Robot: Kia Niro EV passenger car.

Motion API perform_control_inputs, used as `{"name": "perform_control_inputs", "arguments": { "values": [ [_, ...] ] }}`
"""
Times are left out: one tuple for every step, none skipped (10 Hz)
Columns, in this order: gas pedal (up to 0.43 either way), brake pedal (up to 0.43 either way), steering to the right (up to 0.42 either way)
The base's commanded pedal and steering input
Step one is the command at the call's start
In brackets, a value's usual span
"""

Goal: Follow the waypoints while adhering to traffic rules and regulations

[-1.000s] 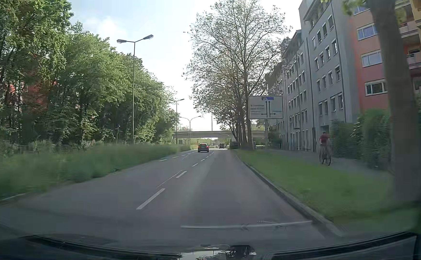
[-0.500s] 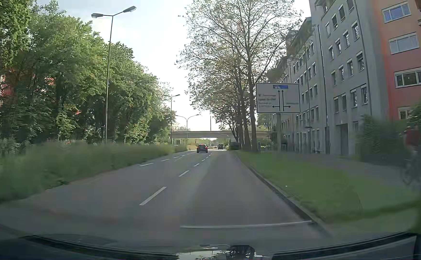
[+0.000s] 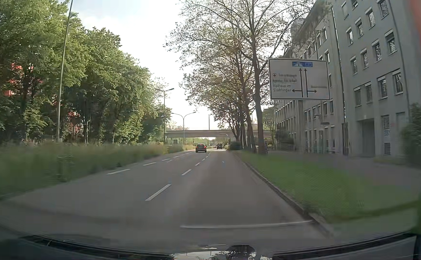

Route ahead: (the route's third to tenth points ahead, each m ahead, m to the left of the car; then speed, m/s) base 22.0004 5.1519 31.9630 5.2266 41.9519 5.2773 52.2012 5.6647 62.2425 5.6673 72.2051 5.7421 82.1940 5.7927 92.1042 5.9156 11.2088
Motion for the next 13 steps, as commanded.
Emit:
{"name": "perform_control_inputs", "arguments": {
  "values": [
    [0.110, 0.000, 0.003],
    [0.110, 0.000, 0.002],
    [0.110, 0.000, 0.002],
    [0.110, 0.000, 0.002],
    [0.110, 0.000, 0.000],
    [0.110, 0.000, -0.001],
    [0.098, 0.000, -0.001],
    [0.087, 0.000, -0.001],
    [0.079, 0.000, -0.001],
    [0.079, 0.000, -0.001],
    [0.067, 0.000, -0.001],
    [0.067, 0.000, -0.001],
    [0.067, 0.000, -0.001]
  ]
}}
